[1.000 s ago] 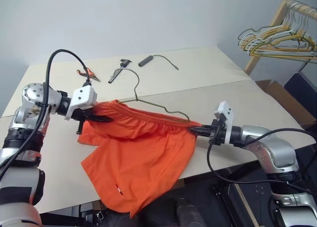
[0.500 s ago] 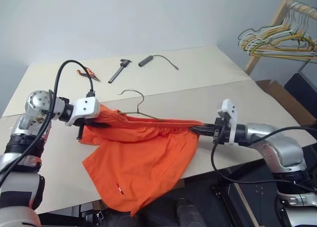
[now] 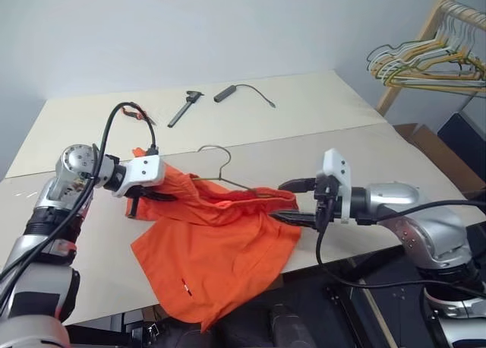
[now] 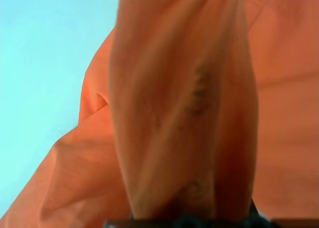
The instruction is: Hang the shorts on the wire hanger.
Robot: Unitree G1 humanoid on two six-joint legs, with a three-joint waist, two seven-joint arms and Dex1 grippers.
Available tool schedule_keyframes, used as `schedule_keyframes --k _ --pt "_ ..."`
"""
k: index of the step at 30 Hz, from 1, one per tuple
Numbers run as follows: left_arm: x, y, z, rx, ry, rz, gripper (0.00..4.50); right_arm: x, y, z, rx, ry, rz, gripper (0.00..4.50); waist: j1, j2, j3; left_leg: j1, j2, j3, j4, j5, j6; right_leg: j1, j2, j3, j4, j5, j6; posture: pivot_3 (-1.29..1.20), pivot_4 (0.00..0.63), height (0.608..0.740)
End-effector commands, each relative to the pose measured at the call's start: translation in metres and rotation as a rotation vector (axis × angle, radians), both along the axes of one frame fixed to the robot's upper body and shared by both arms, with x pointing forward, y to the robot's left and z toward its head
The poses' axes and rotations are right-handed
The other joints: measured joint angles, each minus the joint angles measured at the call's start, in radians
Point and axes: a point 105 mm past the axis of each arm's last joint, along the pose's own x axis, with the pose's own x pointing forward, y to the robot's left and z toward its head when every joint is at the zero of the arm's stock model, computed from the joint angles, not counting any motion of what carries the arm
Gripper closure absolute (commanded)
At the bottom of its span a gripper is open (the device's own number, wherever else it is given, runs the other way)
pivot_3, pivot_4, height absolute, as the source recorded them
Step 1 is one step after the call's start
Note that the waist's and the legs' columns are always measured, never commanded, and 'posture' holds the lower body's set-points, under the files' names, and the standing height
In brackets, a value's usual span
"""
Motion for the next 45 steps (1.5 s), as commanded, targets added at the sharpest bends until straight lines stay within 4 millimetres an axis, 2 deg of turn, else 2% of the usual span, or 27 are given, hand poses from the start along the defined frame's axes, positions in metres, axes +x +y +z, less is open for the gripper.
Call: schedule_keyframes --k 1,3,5,7,13,17,20,30,31,37,41,45 --pt "0.005 -0.002 0.014 -0.009 -0.047 -0.006 4.5 0.004 -0.006 0.024 0.006 -0.093 -0.017 0.03 -0.001 0.0 0.0 0.0 0.0 0.0 0.0 0.0 0.0 0.0 0.0 0.0 0.0 0.0 0.0 -0.14 0.057 0.74" --pt "0.005 -0.002 0.014 -0.007 -0.046 -0.011 4.5 0.006 -0.002 0.039 0.028 -0.132 -0.011 0.03 -0.005 0.0 0.0 0.0 0.0 0.0 0.0 0.0 0.0 0.0 0.0 0.0 0.0 0.0 0.0 -0.14 0.057 0.74" --pt "0.005 -0.003 0.014 -0.008 -0.047 -0.013 4.5 0.006 0.005 0.047 0.039 -0.149 0.008 0.03 -0.006 0.0 0.0 0.001 0.0 0.0 0.0 0.0 0.0 0.0 0.0 0.0 0.0 0.0 0.0 -0.14 0.053 0.74" --pt "0.006 -0.004 0.016 -0.012 -0.052 -0.017 4.5 0.007 0.023 0.052 0.043 -0.169 0.045 0.03 -0.007 0.0 0.0 0.001 0.001 0.0 0.0 0.0 0.0 0.0 0.0 0.0 0.0 0.0 0.0 -0.14 0.05 0.74" --pt "0.007 -0.008 0.021 -0.037 -0.062 -0.024 4.5 0.024 0.081 0.057 0.039 -0.164 0.093 0.03 -0.026 0.0 -0.001 0.0 0.0 0.0 0.0 0.0 0.0 -0.001 0.0 0.0 0.001 0.0 0.0 -0.14 0.045 0.74" --pt "0.006 -0.007 0.021 -0.036 -0.06 -0.028 4.5 0.033 0.105 0.052 0.014 -0.141 0.109 0.03 -0.032 0.0 -0.002 -0.001 -0.001 -0.001 0.0 0.0 -0.001 -0.002 -0.001 0.0 0.001 0.0 0.0 -0.14 0.045 0.74" --pt "0.005 -0.005 0.021 -0.033 -0.06 -0.027 4.5 0.037 0.113 0.049 -0.005 -0.133 0.111 0.62 -0.035 0.0 -0.003 -0.002 -0.001 -0.002 0.0 0.0 -0.001 -0.003 -0.001 -0.001 0.001 0.0 0.0 -0.14 0.045 0.74" --pt "0.004 -0.002 0.023 -0.023 -0.065 -0.024 4.5 0.032 0.118 0.046 0.021 -0.148 0.178 4.23 -0.055 0.0 -0.003 -0.002 -0.001 -0.003 0.0 0.001 -0.002 -0.003 -0.001 -0.001 0.002 0.0 0.0 -0.12 0.04 0.74" --pt "0.004 -0.002 0.023 -0.02 -0.073 -0.029 4.5 0.032 0.118 0.045 0.023 -0.152 0.184 4.48 -0.056 0.0 -0.003 -0.002 -0.001 -0.003 0.0 0.001 -0.002 -0.003 -0.001 -0.001 0.002 0.0 0.0 -0.11 0.036 0.74" --pt "0.002 -0.003 0.03 -0.05 -0.063 -0.037 4.5 0.028 0.119 0.039 0.043 -0.187 0.217 4.48 -0.058 0.0 -0.004 -0.002 -0.001 -0.003 0.0 0.001 -0.002 -0.003 -0.001 -0.001 0.002 0.0 0.0 -0.11 0.036 0.74" --pt "0.001 -0.003 0.04 -0.106 -0.05 -0.038 3.38 0.028 0.12 0.032 0.038 -0.239 0.223 4.5 -0.058 0.0 -0.004 -0.001 -0.001 -0.003 0.0 0.001 -0.002 -0.003 -0.001 -0.001 0.003 0.0 0.0 -0.11 0.037 0.74" --pt "-0.002 0.004 0.053 -0.138 -0.056 -0.032 2.12 0.029 0.118 0.033 0.078 -0.254 0.219 4.5 -0.059 0.0 -0.004 -0.001 -0.001 -0.003 0.0 0.001 -0.002 -0.003 -0.001 -0.001 0.003 0.0 0.0 -0.11 0.039 0.74"
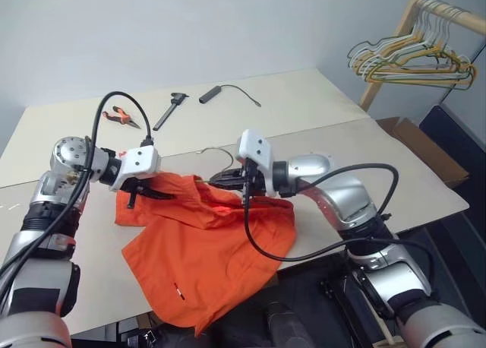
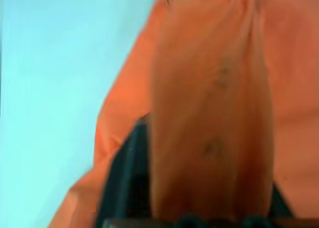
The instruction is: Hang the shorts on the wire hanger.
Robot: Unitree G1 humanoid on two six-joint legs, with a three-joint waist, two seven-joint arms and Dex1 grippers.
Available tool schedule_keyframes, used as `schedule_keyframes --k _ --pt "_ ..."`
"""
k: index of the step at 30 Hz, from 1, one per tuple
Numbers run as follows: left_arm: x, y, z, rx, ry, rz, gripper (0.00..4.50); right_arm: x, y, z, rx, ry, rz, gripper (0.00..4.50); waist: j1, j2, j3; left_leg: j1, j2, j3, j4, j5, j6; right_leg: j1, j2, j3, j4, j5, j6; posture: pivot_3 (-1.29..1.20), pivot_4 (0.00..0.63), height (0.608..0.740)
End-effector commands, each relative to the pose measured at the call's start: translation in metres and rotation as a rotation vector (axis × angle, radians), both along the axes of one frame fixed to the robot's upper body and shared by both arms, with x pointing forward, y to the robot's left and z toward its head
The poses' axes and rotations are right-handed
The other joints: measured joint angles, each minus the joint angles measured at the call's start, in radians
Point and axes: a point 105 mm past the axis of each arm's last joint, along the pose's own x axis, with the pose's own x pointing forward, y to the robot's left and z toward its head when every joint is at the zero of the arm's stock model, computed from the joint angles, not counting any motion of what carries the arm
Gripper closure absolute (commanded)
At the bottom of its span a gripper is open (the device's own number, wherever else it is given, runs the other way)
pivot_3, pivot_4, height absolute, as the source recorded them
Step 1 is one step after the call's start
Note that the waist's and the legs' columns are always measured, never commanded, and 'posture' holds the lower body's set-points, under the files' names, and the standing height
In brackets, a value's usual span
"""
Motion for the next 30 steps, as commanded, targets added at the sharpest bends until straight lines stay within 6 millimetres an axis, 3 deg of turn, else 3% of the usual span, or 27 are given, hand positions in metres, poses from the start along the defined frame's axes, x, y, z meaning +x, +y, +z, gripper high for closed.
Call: schedule_keyframes --k 1,5,7,16,19,30 --pt "0.0 0.008 0.033 -0.027 -0.077 0.003 1.8 -0.001 -0.002 0.014 0.06 -0.057 0.014 4.5 -0.001 0.0 0.0 0.0 0.0 0.0 0.0 0.0 0.0 0.0 0.0 0.0 0.0 0.0 0.0 -0.11 0.039 0.74" --pt "-0.001 0.019 0.04 -0.028 -0.083 0.037 0.47 0.0 -0.005 0.015 0.07 -0.064 0.014 4.5 0.0 0.0 0.0 0.0 0.0 0.0 0.0 0.0 0.0 0.0 0.0 0.0 0.0 0.0 0.0 -0.1 0.04 0.74" --pt "-0.001 0.023 0.041 -0.021 -0.087 0.054 0.07 -0.001 -0.006 0.016 0.074 -0.065 0.015 4.5 0.001 0.0 0.0 0.0 0.0 0.0 0.0 0.0 0.0 0.0 0.0 0.0 0.0 0.0 0.0 -0.1 0.04 0.74" --pt "0.009 0.036 0.021 0.066 -0.123 0.117 0.07 -0.003 -0.01 0.02 0.081 -0.069 0.029 4.5 0.001 0.0 0.0 0.001 -0.001 0.0 0.0 0.0 0.0 0.001 0.0 0.0 0.0 0.0 0.0 -0.11 0.041 0.74" --pt "0.011 0.04 0.02 0.082 -0.129 0.136 0.67 -0.002 -0.012 0.02 0.073 -0.067 0.025 4.5 0.001 0.0 0.0 0.001 -0.001 0.0 0.0 0.0 0.0 0.0 0.0 0.0 0.0 0.0 0.0 -0.12 0.039 0.74" --pt "0.013 0.042 0.026 0.09 -0.145 0.141 4.4 -0.002 -0.017 0.016 0.053 -0.063 0.016 4.5 0.0 0.0 0.0 0.001 0.0 0.0 0.0 0.0 0.0 0.0 0.0 0.0 0.0 0.0 0.0 -0.12 0.036 0.74"
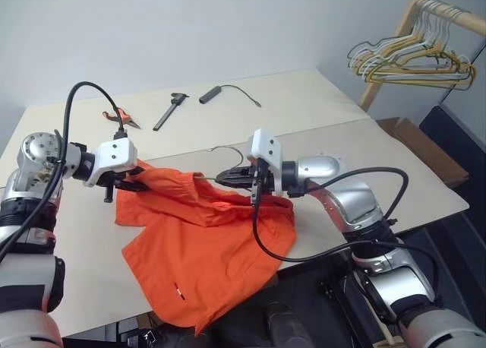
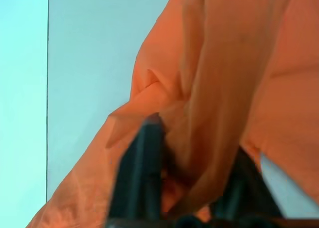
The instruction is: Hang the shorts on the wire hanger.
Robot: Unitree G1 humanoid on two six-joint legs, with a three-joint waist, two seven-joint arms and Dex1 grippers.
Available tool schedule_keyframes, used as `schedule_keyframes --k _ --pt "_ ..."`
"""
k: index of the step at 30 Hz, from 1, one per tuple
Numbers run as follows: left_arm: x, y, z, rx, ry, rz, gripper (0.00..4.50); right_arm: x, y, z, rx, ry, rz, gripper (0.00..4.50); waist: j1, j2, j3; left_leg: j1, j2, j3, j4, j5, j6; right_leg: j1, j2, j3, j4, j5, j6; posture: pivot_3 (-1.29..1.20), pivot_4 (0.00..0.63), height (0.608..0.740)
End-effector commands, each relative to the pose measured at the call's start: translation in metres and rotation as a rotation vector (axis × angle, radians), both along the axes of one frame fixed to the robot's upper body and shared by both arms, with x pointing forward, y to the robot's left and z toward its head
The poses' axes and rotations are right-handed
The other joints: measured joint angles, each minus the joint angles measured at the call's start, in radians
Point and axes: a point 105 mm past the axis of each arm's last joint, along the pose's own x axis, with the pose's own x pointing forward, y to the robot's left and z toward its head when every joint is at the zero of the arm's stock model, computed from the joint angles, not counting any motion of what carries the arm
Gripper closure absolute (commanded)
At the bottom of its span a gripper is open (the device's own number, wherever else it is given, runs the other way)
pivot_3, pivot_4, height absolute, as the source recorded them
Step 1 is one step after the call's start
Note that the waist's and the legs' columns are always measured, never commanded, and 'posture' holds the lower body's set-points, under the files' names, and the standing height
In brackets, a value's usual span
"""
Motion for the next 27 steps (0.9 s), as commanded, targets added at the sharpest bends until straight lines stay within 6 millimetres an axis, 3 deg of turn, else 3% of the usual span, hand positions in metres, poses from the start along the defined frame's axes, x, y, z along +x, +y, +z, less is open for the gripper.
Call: schedule_keyframes --k 1,13,22,27 --pt "0.004 -0.002 0.021 -0.004 -0.072 -0.011 4.49 -0.006 -0.001 0.011 0.021 -0.04 0.027 4.5 0.0 0.0 0.0 0.0 0.0 0.0 0.0 0.0 0.0 0.0 0.0 0.0 0.0 0.0 0.0 -0.11 0.036 0.74" --pt "0.005 0.006 0.037 -0.033 -0.093 0.031 4.49 -0.006 -0.01 -0.007 -0.05 -0.057 0.01 4.5 0.001 -0.001 0.0 0.0 0.0 0.0 0.0 0.0 0.0 0.0 0.0 0.0 0.0 0.0 0.0 -0.1 0.036 0.74" --pt "0.003 0.008 0.029 -0.021 -0.078 0.039 4.49 -0.003 -0.018 -0.002 -0.055 -0.065 -0.013 4.5 0.002 -0.001 0.0 0.0 0.0 0.0 0.0 0.0 0.0 0.0 0.0 0.0 0.0 0.0 0.0 -0.11 0.039 0.74" --pt "0.006 0.008 0.022 -0.02 -0.078 0.061 4.49 -0.011 -0.021 0.01 -0.035 -0.061 0.014 4.5 0.002 -0.001 0.0 0.0 0.0 0.0 0.0 0.0 0.0 0.0 0.0 0.0 0.0 0.0 0.0 -0.12 0.039 0.74"
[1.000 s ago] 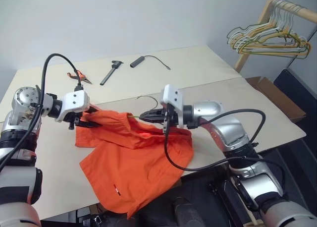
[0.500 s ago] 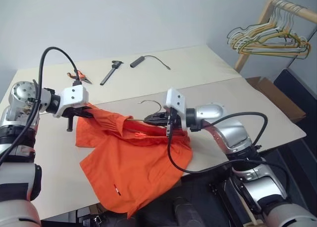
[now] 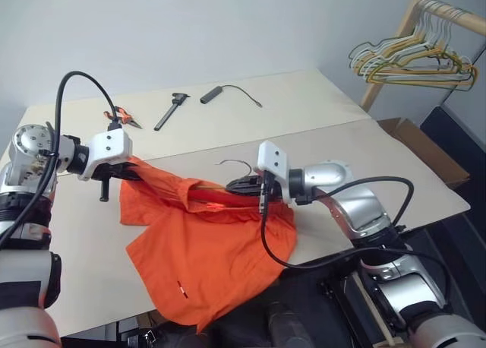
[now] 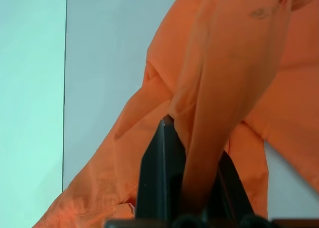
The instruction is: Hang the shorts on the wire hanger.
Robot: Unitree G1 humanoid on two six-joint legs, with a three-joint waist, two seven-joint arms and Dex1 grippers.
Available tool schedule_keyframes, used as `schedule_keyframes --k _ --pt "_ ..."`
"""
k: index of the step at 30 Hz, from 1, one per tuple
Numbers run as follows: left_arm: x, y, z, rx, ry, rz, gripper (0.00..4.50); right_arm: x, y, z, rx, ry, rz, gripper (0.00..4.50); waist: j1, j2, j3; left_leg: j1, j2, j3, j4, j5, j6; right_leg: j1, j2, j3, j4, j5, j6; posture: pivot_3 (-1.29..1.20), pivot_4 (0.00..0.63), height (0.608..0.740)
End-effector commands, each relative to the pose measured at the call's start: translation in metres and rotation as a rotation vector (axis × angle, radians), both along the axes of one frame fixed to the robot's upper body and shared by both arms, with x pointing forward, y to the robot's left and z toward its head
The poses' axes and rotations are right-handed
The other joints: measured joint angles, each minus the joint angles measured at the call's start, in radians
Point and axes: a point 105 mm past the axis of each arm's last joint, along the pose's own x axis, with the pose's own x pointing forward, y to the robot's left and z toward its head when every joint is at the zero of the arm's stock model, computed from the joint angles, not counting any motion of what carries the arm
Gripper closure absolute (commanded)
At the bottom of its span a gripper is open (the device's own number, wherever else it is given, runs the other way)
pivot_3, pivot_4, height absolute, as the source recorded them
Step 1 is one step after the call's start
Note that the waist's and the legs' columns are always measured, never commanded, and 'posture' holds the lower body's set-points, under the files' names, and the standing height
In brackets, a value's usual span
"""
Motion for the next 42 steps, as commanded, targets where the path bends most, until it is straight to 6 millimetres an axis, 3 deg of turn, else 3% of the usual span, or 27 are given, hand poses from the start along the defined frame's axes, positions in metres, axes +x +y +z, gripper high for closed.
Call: schedule_keyframes --k 1,7,13,24,33,42 --pt "0.005 0.004 0.009 -0.017 -0.064 0.048 4.49 -0.011 -0.004 0.028 0.055 -0.034 0.044 4.5 0.0 0.0 0.0 0.0 0.0 0.0 0.0 0.0 0.0 0.0 0.0 0.0 0.0 0.0 0.0 -0.12 0.037 0.74" --pt "0.011 0.003 0.004 -0.029 -0.085 0.085 4.49 -0.024 -0.007 0.027 0.026 0.039 0.091 4.5 0.0 0.0 -0.001 0.0 0.0 0.0 0.0 0.0 0.0 0.0 0.0 0.0 0.0 0.0 0.0 -0.13 0.03 0.74" --pt "0.011 0.001 0.01 -0.065 -0.086 0.088 4.49 -0.006 -0.008 0.003 -0.052 0.087 -0.037 4.5 -0.002 0.0 -0.002 0.0 0.0 0.0 0.0 0.0 0.0 0.0 0.0 0.0 0.0 0.0 0.0 -0.12 0.029 0.74" --pt "0.011 0.006 0.011 -0.072 -0.083 0.114 4.49 -0.003 -0.016 -0.006 -0.098 0.082 -0.092 4.5 0.0 0.0 -0.003 0.0 0.0 0.0 0.0 0.0 0.0 0.0 0.0 0.0 0.0 0.0 0.0 -0.12 0.038 0.74" --pt "0.005 0.001 -0.007 -0.071 -0.038 0.104 4.49 -0.004 -0.018 0.044 -0.031 0.048 -0.088 4.5 0.0 0.0 -0.003 0.0 0.0 0.0 0.0 0.0 0.0 0.0 0.0 0.0 0.0 0.0 0.0 -0.13 0.04 0.74" --pt "0.0 -0.004 -0.013 -0.073 -0.021 0.083 4.49 0.0 -0.019 0.063 -0.056 0.04 -0.11 4.5 -0.001 0.0 -0.003 -0.001 0.0 0.0 0.0 0.0 0.0 0.0 -0.001 0.0 0.0 0.0 0.0 -0.15 0.042 0.74"
